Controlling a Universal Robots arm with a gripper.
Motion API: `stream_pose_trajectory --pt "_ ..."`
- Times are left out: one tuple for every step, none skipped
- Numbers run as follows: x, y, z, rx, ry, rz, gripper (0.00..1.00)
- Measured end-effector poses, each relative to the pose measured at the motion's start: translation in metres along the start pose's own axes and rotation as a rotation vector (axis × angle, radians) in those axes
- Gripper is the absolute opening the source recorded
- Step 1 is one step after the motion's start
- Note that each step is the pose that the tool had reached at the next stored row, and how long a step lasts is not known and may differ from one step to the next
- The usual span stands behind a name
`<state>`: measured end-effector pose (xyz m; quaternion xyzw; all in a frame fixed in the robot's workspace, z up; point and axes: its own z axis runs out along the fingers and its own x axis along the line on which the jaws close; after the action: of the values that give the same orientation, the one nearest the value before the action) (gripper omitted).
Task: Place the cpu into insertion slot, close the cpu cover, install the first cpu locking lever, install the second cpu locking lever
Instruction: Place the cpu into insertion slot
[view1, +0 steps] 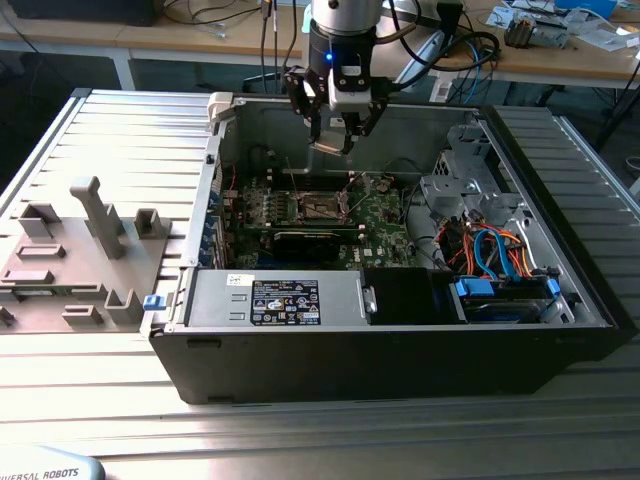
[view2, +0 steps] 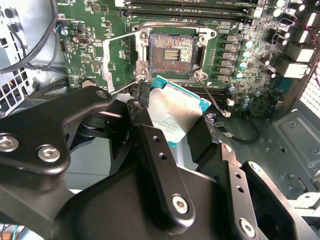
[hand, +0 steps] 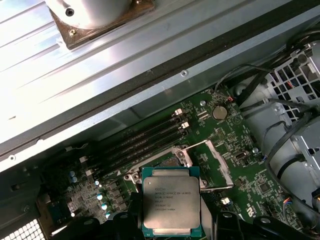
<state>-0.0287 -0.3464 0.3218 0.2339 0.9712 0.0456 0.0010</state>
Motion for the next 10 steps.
stream_pose_trajectory --pt "0.0 0.0 0.0 0.0 -0.0002 0.001 0.54" --pt "0.0 0.0 0.0 0.0 -0.0002 0.002 0.54" --pt "0.0 0.0 0.0 0.0 -0.0003 0.003 0.54" --pt "0.0 0.0 0.0001 -0.0001 -0.0004 0.004 0.54" --pt "0.0 0.0 0.0001 -0.0001 -0.0004 0.004 0.54" --pt "0.0 0.0 0.0001 -0.0001 -0.0006 0.006 0.54" --pt "0.0 0.0 0.0001 -0.0001 -0.0006 0.007 0.54" --pt "0.0 0.0 0.0001 -0.0002 -0.0007 0.008 0.54" --pt "0.0 0.0 0.0001 -0.0001 -0.0008 0.009 0.54" --pt "0.0 0.0 0.0002 -0.0002 -0.0009 0.01 0.54"
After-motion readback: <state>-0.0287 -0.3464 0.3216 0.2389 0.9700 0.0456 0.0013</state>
